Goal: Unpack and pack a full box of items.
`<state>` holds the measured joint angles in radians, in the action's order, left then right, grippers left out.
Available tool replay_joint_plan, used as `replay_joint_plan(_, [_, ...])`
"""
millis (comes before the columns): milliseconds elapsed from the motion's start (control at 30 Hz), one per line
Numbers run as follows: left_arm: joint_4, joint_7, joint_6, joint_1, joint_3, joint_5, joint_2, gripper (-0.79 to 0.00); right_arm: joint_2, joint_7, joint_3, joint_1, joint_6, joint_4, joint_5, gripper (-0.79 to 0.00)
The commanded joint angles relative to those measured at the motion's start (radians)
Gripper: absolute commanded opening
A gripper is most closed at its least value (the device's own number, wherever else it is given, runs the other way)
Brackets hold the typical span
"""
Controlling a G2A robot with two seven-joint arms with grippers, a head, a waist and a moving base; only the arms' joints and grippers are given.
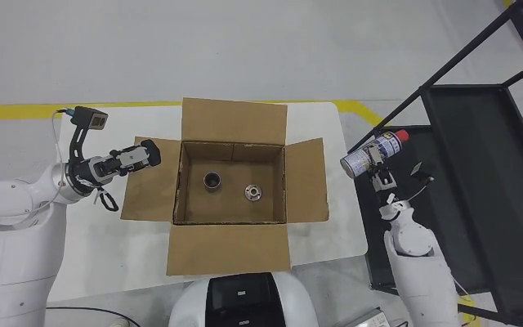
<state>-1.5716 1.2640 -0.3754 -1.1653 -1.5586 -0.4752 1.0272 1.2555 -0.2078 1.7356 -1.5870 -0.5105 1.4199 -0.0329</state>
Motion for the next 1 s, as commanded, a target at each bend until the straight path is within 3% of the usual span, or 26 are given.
replay_joint_plan(0, [0.0,0.0,0.0,0.0,0.0,0.0,0.0,0.0,0.002,0.063,-0.018,0.014,-0.063,-0.049,0.124,-0.785])
replay_joint_plan(167, [0.0,0.0,0.0,0.0,0.0,0.0,0.0,0.0,0.005,0.217,-0.045,0.022,-0.145,-0.132,0.383,-0.785])
replay_joint_plan(333, [0.0,0.0,0.0,0.0,0.0,0.0,0.0,0.0,0.007,0.351,-0.056,0.041,-0.189,-0.21,0.547,-0.785])
replay_joint_plan(800, [0.0,0.0,0.0,0.0,0.0,0.0,0.0,0.0,0.007,0.351,-0.056,0.041,-0.189,-0.21,0.547,-0.785])
replay_joint_plan(867, [0.0,0.0,0.0,0.0,0.0,0.0,0.0,0.0,0.004,0.35,-0.051,0.05,-0.131,-0.192,0.616,-0.785])
replay_joint_plan(967, [0.0,0.0,0.0,0.0,0.0,0.0,0.0,0.0,0.006,0.47,-0.059,0.056,-0.061,-0.188,0.755,-0.785])
